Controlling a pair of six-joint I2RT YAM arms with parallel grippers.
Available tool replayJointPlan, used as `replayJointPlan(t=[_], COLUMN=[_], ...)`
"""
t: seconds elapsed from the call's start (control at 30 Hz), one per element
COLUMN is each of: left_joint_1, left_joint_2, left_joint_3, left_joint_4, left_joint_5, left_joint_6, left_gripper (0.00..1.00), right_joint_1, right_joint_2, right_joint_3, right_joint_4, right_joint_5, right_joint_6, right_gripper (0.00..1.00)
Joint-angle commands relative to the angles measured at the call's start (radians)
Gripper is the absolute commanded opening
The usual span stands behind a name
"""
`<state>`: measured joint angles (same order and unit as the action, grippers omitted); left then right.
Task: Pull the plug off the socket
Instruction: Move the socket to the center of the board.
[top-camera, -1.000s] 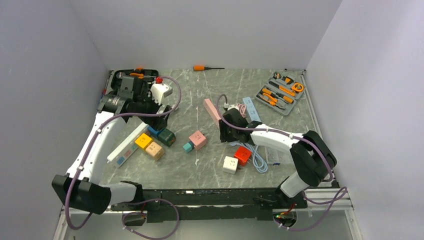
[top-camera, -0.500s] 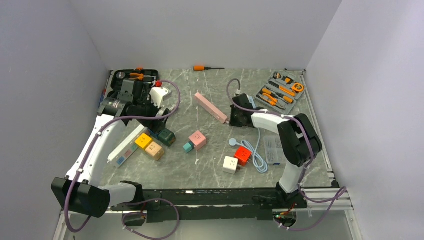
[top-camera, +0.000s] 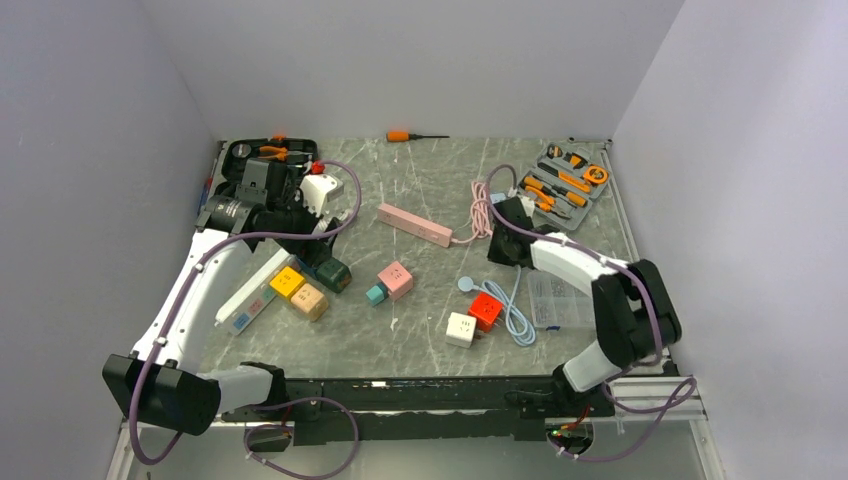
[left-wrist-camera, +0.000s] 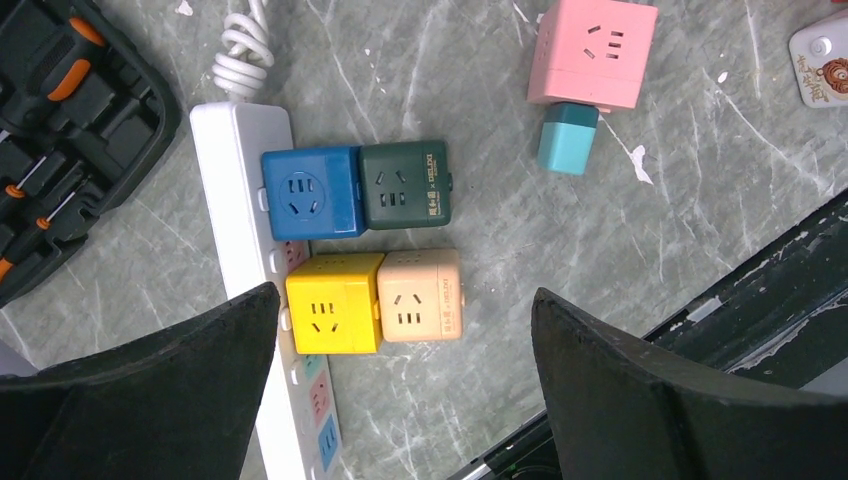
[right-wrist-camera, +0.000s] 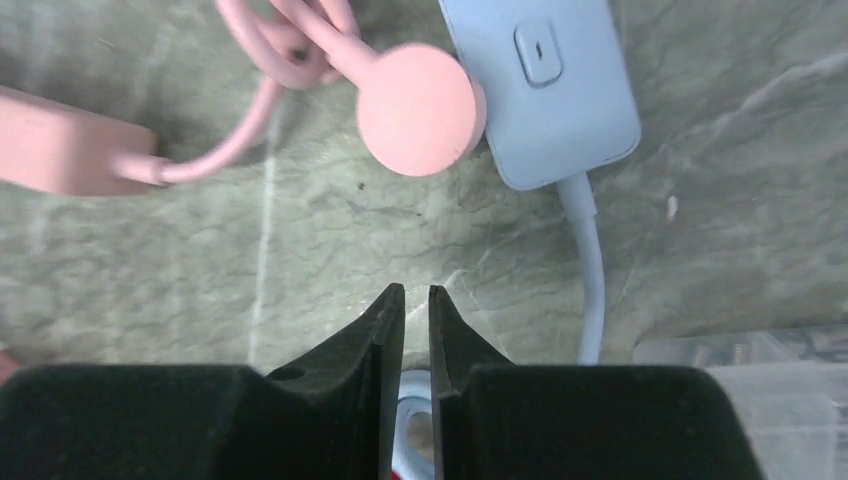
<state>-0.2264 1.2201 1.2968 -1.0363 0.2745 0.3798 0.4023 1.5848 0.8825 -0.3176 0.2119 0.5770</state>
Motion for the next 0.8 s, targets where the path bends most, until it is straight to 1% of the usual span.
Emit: replayJointPlan(t=[0.0, 0.07, 0.13, 0.17, 0.23, 0.33, 0.43, 0.5, 0.67, 0.77], left_joint_1=[-0.001, -0.001, -0.001, -0.001, -0.001, -0.001, -0.001, -0.001, -0.001, -0.001], left_joint_2=[-0.009, -0.010, -0.015, -0.018, -0.024, -0.036, -0.043, -0.045, -0.047, -0.042], left_joint_3=[0.008, 0.013, 0.015, 0.015, 0.015, 0.010, 0.004, 0.004, 0.004, 0.011], left_joint_4=[0.008, 0.002, -0.002, -0.004, -0.006, -0.005, -0.005, -0.008, -0.008, -0.011], left_joint_5=[0.039, 0.045, 0.043, 0.041, 0.038, 0.038, 0.039, 0.035, 0.027, 0.028], left_joint_6=[0.004, 0.006, 0.008, 0.008, 0.011, 0.010, 0.010, 0.012, 0.016, 0.019], left_gripper=[0.96, 0.96, 0.96, 0.96, 0.96, 0.96, 0.96, 0.96, 0.96, 0.96], right_joint_1=[0.013, 0.039, 0.050, 0.049, 0.050, 0.050, 0.045, 0.043, 0.015, -0.039], right_joint_2=[-0.125, -0.103, -0.022, 0.017, 0.086, 0.184, 0.282, 0.312, 0.284, 0.230], right_joint_3=[0.049, 0.104, 0.183, 0.219, 0.263, 0.321, 0.379, 0.383, 0.297, 0.225], right_joint_4=[0.049, 0.073, 0.072, 0.078, 0.114, 0.167, 0.157, 0.152, 0.145, 0.128], right_joint_5=[0.014, 0.015, 0.016, 0.015, -0.002, -0.031, -0.039, -0.035, 0.017, 0.030], right_joint_6=[-0.003, -0.020, -0.031, -0.030, -0.030, -0.033, -0.025, -0.017, 0.023, 0.061], right_gripper=[0.20, 0.26, 0.34, 0.39, 0.46, 0.46, 0.44, 0.42, 0.35, 0.33])
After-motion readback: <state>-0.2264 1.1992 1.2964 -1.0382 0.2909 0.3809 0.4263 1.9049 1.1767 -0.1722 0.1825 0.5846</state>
